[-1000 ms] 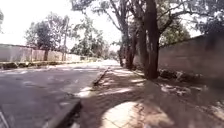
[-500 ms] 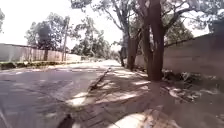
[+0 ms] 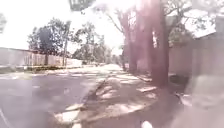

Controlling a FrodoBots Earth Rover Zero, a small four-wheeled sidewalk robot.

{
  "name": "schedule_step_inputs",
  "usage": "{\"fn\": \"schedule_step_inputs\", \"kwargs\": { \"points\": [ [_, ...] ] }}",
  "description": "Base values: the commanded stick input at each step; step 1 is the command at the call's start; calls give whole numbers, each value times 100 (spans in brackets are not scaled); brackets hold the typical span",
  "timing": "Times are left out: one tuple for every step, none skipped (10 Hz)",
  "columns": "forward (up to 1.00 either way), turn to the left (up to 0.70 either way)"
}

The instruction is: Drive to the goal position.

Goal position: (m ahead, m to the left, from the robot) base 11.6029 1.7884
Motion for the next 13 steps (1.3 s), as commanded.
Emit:
{"fn": "schedule_step_inputs", "kwargs": {
  "points": [
    [85,0],
    [85,0],
    [85,0],
    [85,0],
    [85,0],
    [85,0],
    [85,0],
    [78,0],
    [71,0],
    [70,0],
    [70,0],
    [70,0],
    [70,0]
  ]
}}
